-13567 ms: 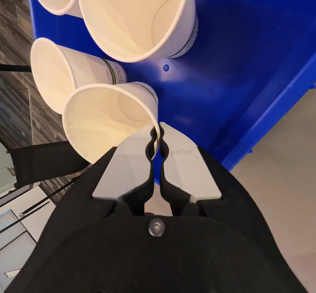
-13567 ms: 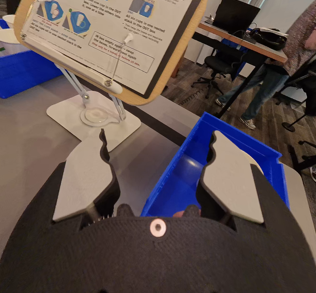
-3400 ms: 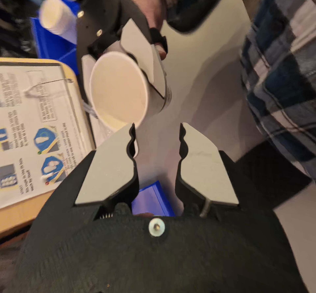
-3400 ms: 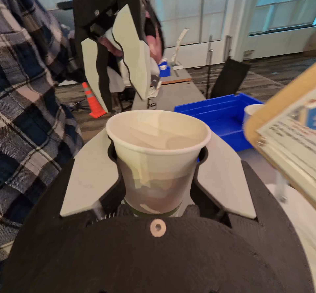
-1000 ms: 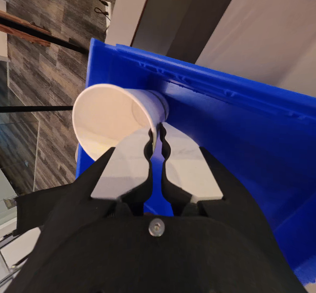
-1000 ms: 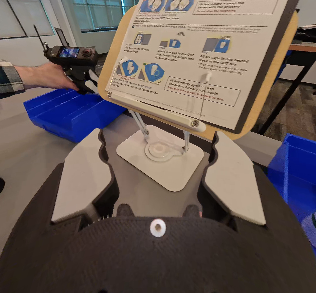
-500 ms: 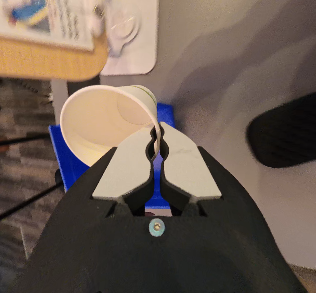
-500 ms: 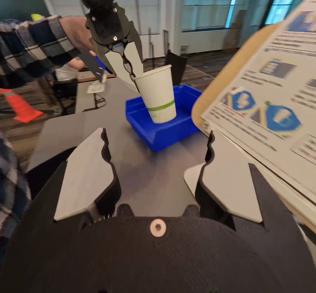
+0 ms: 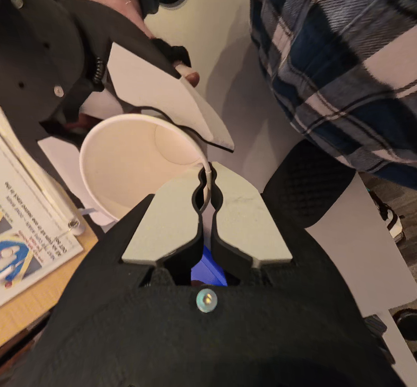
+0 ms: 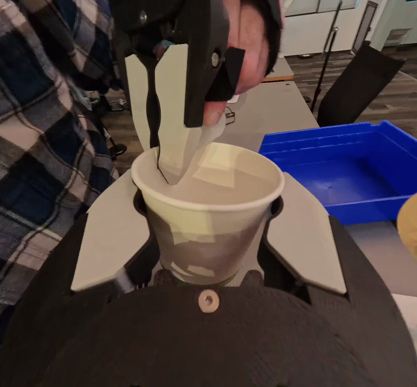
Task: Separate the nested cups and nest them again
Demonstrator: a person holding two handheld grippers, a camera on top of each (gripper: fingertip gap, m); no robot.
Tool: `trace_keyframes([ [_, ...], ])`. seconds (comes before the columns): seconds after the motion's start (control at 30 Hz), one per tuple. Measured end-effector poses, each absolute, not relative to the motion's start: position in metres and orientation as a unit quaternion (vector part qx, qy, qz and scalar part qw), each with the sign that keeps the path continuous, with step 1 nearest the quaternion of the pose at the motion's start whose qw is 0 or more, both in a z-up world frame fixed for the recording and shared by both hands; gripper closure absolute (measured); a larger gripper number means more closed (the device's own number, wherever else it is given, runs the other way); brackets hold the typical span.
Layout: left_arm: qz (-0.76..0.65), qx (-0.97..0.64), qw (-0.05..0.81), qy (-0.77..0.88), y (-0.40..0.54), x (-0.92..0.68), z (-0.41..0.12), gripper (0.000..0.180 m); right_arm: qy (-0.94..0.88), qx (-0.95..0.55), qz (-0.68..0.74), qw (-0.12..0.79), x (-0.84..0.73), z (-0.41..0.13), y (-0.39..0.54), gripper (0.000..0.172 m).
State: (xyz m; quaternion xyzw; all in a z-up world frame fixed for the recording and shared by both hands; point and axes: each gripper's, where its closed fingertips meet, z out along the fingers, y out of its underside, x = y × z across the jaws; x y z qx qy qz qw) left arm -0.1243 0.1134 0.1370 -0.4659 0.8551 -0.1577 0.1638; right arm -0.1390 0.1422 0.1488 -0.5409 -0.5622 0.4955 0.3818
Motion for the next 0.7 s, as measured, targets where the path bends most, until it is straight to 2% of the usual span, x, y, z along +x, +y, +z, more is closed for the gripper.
trace_keyframes([
  [0.3, -0.159, -0.46, 0.176, 0.856, 0.112, -0.103, 0.14, 0.174, -0.524, -0.542, 0.507, 0.419, -0.115, 0.156, 0.141, 0.07],
  [0.37, -0.157, -0.481, 0.211, 0.836, 0.122, -0.097, 0.151, 0.144, -0.514, -0.549, 0.501, 0.43, -0.102, 0.157, 0.146, 0.07],
  [0.4, -0.155, -0.492, 0.227, 0.826, 0.128, -0.095, 0.156, 0.138, -0.506, -0.555, 0.496, 0.436, -0.093, 0.158, 0.151, 0.07],
  [0.53, -0.16, -0.519, 0.286, 0.79, 0.14, -0.093, 0.173, 0.145, -0.451, -0.59, 0.441, 0.504, -0.028, 0.172, 0.197, 0.07],
  [0.7, -0.155, -0.548, 0.261, 0.78, 0.132, -0.101, 0.151, 0.156, -0.315, -0.651, 0.283, 0.63, 0.114, 0.2, 0.297, 0.07],
])
